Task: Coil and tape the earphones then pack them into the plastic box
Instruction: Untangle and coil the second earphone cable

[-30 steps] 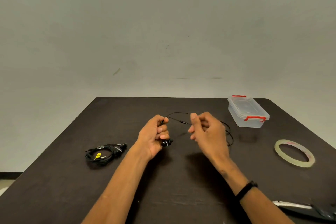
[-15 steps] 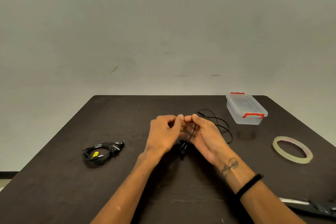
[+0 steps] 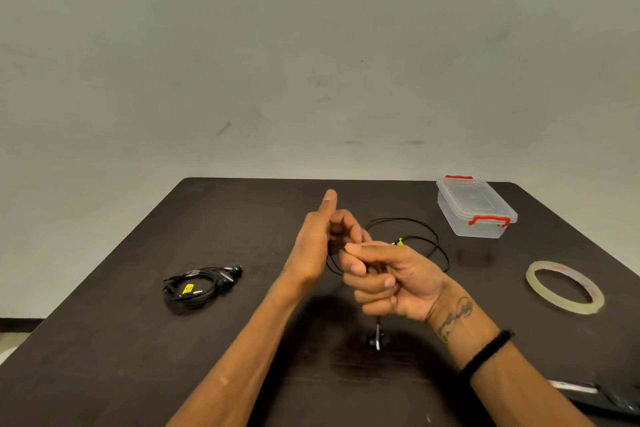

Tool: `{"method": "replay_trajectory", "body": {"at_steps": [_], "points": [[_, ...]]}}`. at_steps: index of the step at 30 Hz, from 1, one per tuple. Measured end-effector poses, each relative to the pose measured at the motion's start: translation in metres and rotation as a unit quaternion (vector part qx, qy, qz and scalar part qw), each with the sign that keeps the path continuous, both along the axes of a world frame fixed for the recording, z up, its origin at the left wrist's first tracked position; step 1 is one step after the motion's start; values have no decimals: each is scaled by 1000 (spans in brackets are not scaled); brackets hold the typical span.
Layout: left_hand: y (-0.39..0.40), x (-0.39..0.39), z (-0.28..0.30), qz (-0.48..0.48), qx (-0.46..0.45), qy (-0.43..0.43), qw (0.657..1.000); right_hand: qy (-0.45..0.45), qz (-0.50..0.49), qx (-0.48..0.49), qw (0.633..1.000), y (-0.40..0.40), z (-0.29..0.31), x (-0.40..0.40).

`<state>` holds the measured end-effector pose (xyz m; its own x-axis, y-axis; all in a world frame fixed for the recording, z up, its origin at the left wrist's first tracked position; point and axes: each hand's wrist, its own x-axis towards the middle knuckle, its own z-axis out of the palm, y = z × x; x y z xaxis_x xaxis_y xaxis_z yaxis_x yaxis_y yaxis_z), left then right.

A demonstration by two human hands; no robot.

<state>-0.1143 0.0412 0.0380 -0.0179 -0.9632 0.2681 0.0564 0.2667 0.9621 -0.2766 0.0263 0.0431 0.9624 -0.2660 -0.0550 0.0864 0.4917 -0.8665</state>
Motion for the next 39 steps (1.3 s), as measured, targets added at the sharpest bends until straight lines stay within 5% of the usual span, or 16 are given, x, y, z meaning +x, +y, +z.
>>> {"method": "replay_trajectory", "body": {"at_steps": [7,10,13,16,20,22,24,26,29,33,39], "points": [[0,46,4,98,65,-184,976,-57,-65,62,994,-17,0,-12],[3,59,3,322,-4,-325,889,-80,-84,67,991,-20,7,-20],[4,70,9,510,-9,-297,807,-61,-80,28,995,-19,12,-27],[3,74,11,578,-4,-282,765,-37,-65,4,997,-18,13,-27],[-2,76,-1,561,-36,-366,741,-36,-83,32,995,-21,6,-18],[-4,69,-3,511,-138,-393,752,-42,-122,63,990,-23,3,-15],[-5,49,-2,389,-195,-374,819,-41,-173,80,981,-24,-1,-12],[0,23,-2,243,-182,-330,894,-40,-211,85,973,-24,-3,-9],[3,3,-7,118,-136,-259,949,-45,-220,77,971,-23,-3,-9],[-1,14,-6,137,-63,-224,963,-29,-226,55,972,-21,0,-9],[1,22,2,193,-102,-284,934,70,-170,20,983,-15,-2,-1]]}}
